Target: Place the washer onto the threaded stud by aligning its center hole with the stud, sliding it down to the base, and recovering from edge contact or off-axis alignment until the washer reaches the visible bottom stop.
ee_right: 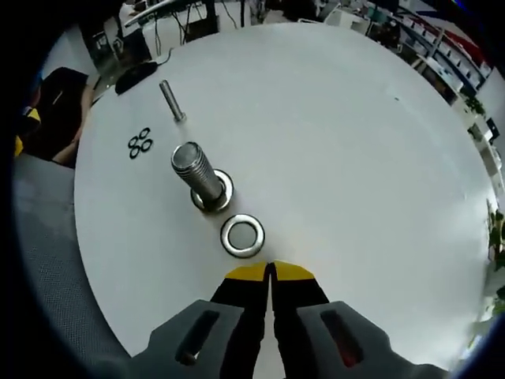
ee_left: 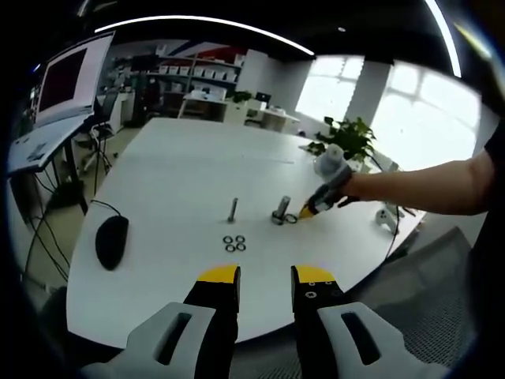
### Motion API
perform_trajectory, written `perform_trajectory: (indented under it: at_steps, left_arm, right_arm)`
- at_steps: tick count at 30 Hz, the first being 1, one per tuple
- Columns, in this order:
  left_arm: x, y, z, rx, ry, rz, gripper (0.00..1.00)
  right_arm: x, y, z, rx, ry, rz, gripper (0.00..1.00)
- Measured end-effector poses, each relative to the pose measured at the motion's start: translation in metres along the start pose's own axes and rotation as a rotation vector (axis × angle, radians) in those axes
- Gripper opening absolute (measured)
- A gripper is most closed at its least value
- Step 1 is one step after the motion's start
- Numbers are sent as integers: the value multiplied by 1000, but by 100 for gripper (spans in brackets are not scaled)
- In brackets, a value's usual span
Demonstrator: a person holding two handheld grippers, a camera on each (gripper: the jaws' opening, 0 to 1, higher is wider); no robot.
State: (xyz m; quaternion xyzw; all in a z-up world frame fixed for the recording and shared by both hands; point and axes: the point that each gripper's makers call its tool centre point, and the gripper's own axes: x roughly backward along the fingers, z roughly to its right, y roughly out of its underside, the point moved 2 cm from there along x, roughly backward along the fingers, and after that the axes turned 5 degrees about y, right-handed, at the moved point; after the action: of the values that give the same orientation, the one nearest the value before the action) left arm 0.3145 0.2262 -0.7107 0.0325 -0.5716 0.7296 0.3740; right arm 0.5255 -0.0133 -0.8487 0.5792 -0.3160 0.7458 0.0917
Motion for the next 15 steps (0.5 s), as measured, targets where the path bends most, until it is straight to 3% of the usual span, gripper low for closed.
perform_trajectory:
  at_steps: [15]
  left_arm:
    - [0,0,0,-3,1,-1,23]
  right_arm:
    - [0,0,-1,-16,-16,-1,3]
